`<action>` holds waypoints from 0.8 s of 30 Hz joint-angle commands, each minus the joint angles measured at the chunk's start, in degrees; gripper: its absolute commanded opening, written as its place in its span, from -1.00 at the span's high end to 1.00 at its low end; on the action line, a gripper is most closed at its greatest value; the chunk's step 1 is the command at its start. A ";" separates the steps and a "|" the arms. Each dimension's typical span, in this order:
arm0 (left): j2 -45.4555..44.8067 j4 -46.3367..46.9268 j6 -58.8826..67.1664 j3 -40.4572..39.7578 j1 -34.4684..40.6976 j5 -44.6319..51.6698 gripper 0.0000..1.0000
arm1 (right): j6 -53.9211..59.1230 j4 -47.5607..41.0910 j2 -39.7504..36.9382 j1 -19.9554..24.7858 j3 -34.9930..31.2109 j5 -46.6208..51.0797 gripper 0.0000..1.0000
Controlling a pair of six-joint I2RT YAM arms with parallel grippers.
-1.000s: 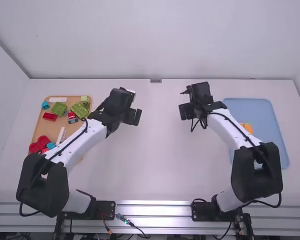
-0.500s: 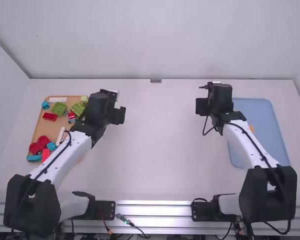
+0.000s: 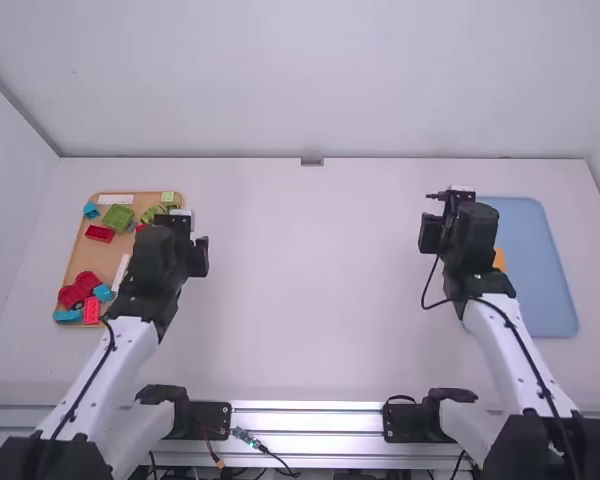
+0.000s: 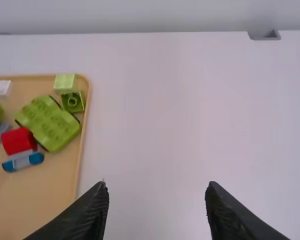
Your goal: Assemble lego blocks to make yellow taxi
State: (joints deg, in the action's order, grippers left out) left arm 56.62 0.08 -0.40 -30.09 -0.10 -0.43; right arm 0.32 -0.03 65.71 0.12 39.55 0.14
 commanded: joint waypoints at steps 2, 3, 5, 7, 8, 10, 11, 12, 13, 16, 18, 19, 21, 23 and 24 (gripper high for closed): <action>-4.87 -0.08 0.40 4.17 0.10 0.43 0.17 | -0.32 0.03 -4.62 -0.12 -4.42 -0.14 0.13; -6.71 -0.08 0.40 6.01 0.10 0.43 0.24 | -0.32 0.03 -6.44 -0.12 -6.24 -0.14 0.19; -9.65 -0.08 0.40 8.95 0.10 0.43 0.34 | -0.32 0.03 -9.37 -0.12 -9.18 -0.14 0.29; -11.84 -0.08 0.40 11.14 0.10 0.43 0.41 | -0.32 0.03 -11.58 -0.12 -11.39 -0.14 0.37; -13.64 -0.08 0.40 12.94 0.10 0.43 0.48 | -0.32 0.03 -13.42 -0.12 -13.22 -0.14 0.44; -16.47 -0.08 0.40 15.78 0.10 0.43 0.58 | -0.32 0.03 -16.34 -0.12 -16.14 -0.14 0.54; -17.17 -0.08 0.40 16.47 0.10 0.43 0.60 | -0.32 0.03 -17.06 -0.12 -16.87 -0.14 0.56; -18.20 -0.08 0.40 17.51 0.10 0.43 0.64 | -0.32 0.03 -18.14 -0.12 -17.95 -0.14 0.60; -19.90 -0.08 0.40 19.20 0.10 0.43 0.70 | -0.32 0.03 -19.93 -0.12 -19.74 -0.14 0.66; -23.19 -0.08 0.40 22.49 0.10 0.43 0.81 | -0.32 0.03 -23.43 -0.12 -23.23 -0.14 0.79; -25.70 -0.08 0.40 25.00 0.10 0.43 0.90 | -0.32 0.03 -26.14 -0.12 -25.95 -0.14 0.88; -26.32 -0.08 0.40 25.62 0.10 0.43 0.92 | -0.32 0.03 -26.81 -0.12 -26.61 -0.14 0.90; -28.42 -0.08 0.40 27.72 0.10 0.43 0.99 | -0.32 0.03 -29.09 -0.12 -28.90 -0.14 0.98; -31.02 -0.08 0.40 30.09 0.10 0.43 1.00 | -0.32 0.03 -31.94 -0.12 -31.75 -0.14 1.00; -31.58 -0.08 0.40 30.09 0.10 0.43 1.00 | -0.32 0.03 -32.56 -0.12 -32.36 -0.14 1.00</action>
State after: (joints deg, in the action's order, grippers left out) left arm 26.76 0.16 -0.40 -1.08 -0.10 -0.43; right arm 0.23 -0.12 35.00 0.12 9.17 0.03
